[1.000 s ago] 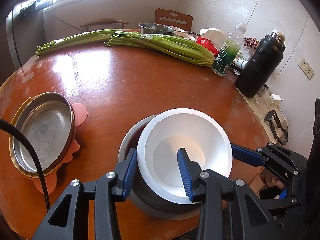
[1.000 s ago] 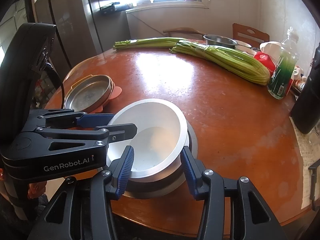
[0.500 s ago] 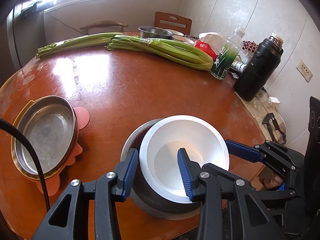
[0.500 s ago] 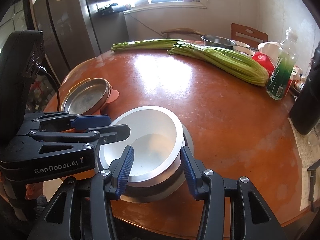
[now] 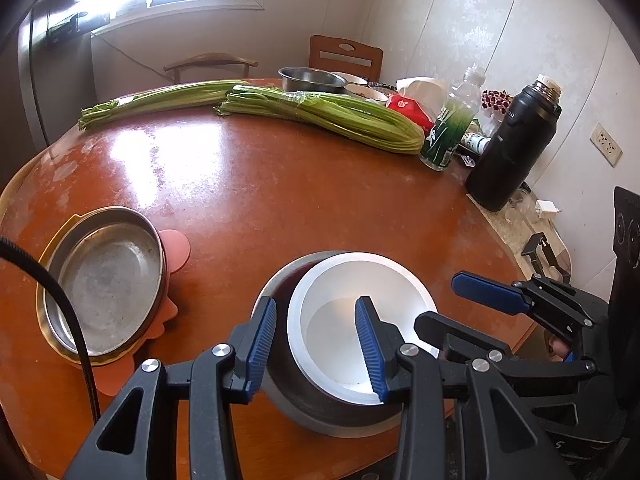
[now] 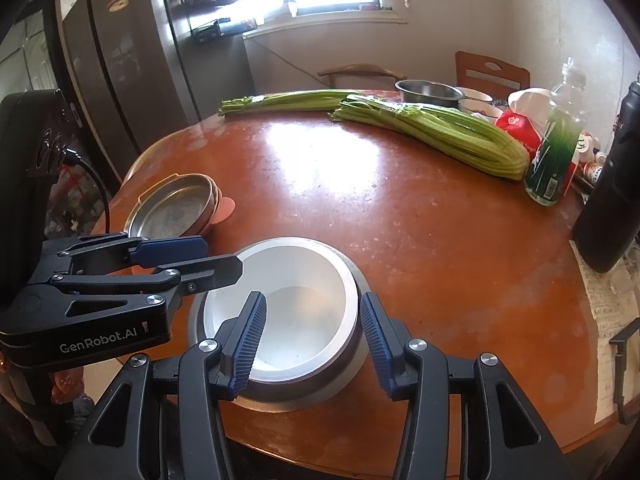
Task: Organize plates and bowls
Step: 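Lift the nested steel and white bowls with the left tool, then carry the nested bowls onto the steel pan stack and lower them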
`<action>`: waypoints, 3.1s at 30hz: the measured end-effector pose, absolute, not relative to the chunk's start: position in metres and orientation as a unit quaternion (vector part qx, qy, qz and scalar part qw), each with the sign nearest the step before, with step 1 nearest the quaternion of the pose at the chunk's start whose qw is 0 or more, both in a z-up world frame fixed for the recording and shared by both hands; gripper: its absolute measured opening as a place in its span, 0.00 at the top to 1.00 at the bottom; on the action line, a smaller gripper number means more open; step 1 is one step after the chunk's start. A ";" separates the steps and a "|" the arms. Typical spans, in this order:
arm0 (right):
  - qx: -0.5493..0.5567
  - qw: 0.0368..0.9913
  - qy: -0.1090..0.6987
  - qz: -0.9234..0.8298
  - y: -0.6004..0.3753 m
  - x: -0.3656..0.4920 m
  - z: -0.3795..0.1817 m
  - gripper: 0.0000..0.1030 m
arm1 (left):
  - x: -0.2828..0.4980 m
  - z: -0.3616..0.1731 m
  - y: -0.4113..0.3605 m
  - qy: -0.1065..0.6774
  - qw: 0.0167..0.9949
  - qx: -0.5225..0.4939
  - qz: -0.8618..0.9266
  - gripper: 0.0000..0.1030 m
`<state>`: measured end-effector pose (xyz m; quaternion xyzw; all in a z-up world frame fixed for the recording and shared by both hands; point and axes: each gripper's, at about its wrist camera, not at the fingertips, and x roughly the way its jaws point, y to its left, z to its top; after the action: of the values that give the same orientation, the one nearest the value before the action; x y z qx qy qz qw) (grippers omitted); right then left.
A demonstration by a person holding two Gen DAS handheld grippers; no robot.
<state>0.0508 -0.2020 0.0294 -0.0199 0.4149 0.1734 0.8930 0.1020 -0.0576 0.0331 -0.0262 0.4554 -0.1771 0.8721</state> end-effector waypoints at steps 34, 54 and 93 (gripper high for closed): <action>0.044 0.866 0.464 0.179 -0.218 0.061 -0.003 0.40 | 0.106 0.001 -0.057 0.491 0.859 -0.021 -0.145 0.49; 0.040 0.851 0.494 0.174 -0.213 0.071 -0.025 0.37 | 0.119 -0.021 -0.058 0.514 0.844 -0.026 -0.149 0.46; 0.034 0.849 0.467 0.243 -0.155 0.080 0.015 0.37 | 0.117 0.024 -0.002 0.472 0.867 -0.060 -0.148 0.47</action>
<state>0.0805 -0.1547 0.0152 0.0342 0.4674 0.2425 0.8495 0.1167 -0.0024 0.0243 -0.0597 0.4720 -0.1479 0.8671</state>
